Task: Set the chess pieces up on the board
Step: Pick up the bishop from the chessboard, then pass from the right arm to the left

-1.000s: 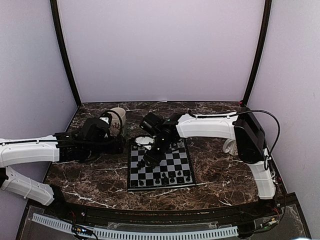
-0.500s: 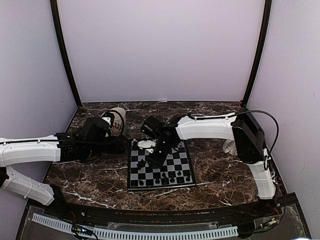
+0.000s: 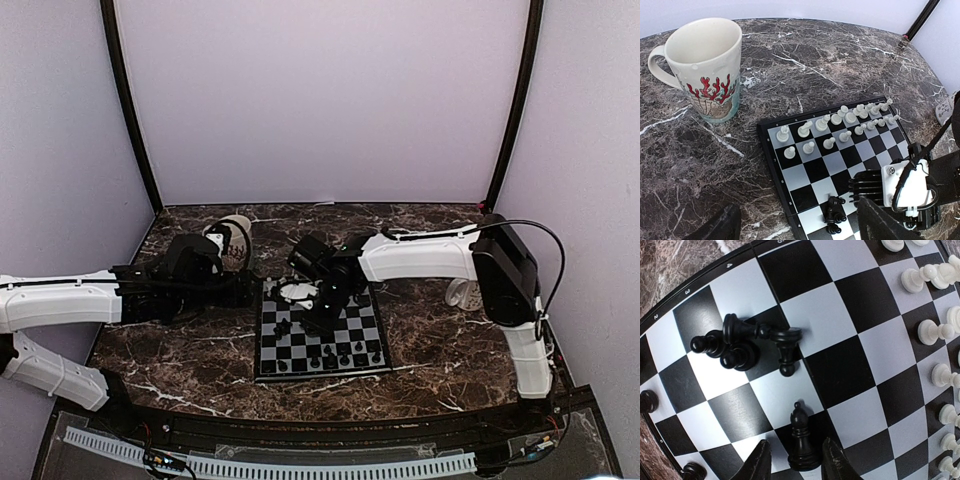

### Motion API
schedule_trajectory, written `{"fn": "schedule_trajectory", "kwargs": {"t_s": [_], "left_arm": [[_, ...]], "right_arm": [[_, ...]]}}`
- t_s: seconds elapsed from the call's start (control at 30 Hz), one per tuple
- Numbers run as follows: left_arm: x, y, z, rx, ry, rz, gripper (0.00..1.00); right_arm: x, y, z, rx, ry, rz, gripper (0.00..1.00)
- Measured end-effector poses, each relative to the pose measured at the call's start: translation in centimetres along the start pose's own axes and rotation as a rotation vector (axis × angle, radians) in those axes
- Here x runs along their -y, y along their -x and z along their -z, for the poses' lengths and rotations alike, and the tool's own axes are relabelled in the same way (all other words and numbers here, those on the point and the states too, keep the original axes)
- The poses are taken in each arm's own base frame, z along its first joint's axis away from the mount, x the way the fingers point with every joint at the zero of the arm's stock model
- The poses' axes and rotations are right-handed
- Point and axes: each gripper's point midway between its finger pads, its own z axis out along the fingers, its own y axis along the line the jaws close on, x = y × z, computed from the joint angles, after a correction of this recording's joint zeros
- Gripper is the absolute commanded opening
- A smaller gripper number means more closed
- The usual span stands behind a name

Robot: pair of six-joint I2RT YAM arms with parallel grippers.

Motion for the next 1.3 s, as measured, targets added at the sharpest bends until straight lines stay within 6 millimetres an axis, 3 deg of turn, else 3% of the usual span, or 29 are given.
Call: {"fn": "schedule_trajectory", "kwargs": {"t_s": [0.37,0.6,0.7,0.9,1.1,1.3], "left_arm": [[0.3,-0.3,-0.2,-0.015,-0.013,-0.002,0.81],[0.4,-0.3,-0.3,-0.013,-0.021,0.050,0.74],[1.4,0.0,-0.3,-0.004,-0.077,0.107,0.64],[5.0,0.3,-1.1,-0.006,-0.274,0.217,0.50],[9.3,0.9,-1.7,-0.018,-0.505,0.337,0.55],[11.9,0.7,-2.0,-0.059,-0.666,0.465,0.47]], "right_arm": [[-0.2,-0.1,0.1,-0.001,0.009,0.015,0.09],[-0.9,-1.1,1.2,0.027,0.080,0.007,0.07],[-0.9,-1.0,3.5,0.093,0.146,-0.009,0.07],[0.8,1.6,10.0,0.315,0.266,-0.047,0.07],[0.3,1.9,11.1,0.376,0.377,-0.058,0.08],[-0.7,1.8,11.3,0.380,0.438,-0.065,0.08]]}}
